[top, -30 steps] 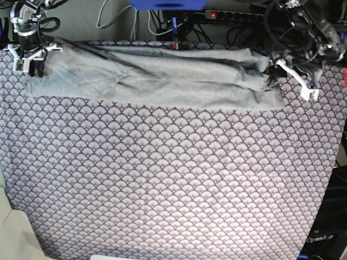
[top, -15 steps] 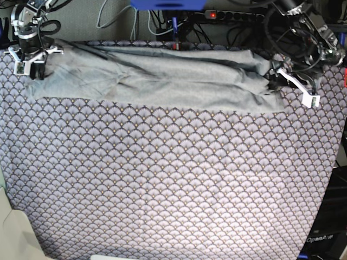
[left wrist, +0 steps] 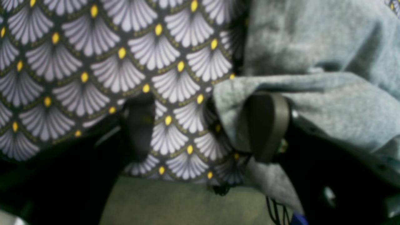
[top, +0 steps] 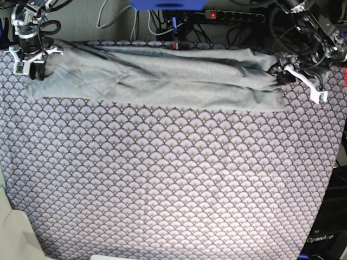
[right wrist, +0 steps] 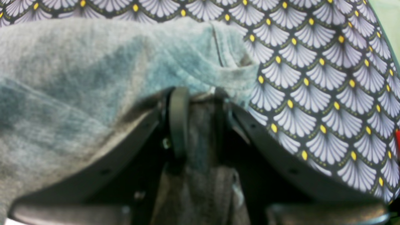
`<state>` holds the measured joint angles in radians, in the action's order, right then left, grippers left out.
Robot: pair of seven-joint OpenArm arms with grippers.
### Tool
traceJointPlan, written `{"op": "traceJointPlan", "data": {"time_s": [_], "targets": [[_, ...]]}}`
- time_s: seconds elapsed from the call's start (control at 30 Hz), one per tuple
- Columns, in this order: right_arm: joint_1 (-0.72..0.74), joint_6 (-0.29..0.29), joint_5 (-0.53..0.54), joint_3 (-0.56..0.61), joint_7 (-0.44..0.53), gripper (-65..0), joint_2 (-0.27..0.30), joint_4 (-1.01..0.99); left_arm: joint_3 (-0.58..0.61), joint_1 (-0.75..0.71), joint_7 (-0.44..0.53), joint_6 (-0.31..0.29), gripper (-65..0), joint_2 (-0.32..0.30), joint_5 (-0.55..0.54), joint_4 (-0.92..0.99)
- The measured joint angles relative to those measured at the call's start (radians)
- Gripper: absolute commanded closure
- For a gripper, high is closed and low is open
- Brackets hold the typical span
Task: Fold the T-shirt properly
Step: 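Shift the left gripper inward along the strip end and regrasp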
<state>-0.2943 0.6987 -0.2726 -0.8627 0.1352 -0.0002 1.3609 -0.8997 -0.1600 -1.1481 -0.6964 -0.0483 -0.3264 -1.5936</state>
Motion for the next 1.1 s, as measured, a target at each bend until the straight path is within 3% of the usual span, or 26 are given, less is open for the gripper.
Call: {"op": "traceJointPlan", "data": {"time_s": [0.17,0.37,0.8,1.1], "targets": [[0.0,0.0,0.0,0.0,0.0,-15.9,0.0,0.0,0.029,0.029,-0.068,0.003,-45.6,0.012,0.002,-0.006],[0.0,0.0,0.0,0.0,0.0,-15.9,0.0,0.0,0.032,0.048,-0.083,0.004,-45.6,0.025,0.0,-0.005],[0.0,0.0,0.0,0.0,0.0,-15.9,0.0,0.0,0.087,0.052,-0.037,0.004,-45.5,0.085,0.003,-0.006],[0.002,0.0,0.0,0.0,0.0,-15.9,0.0,0.0,0.081,0.072,0.016,-0.004,-45.4,0.076,-0.045,0.084]]}}
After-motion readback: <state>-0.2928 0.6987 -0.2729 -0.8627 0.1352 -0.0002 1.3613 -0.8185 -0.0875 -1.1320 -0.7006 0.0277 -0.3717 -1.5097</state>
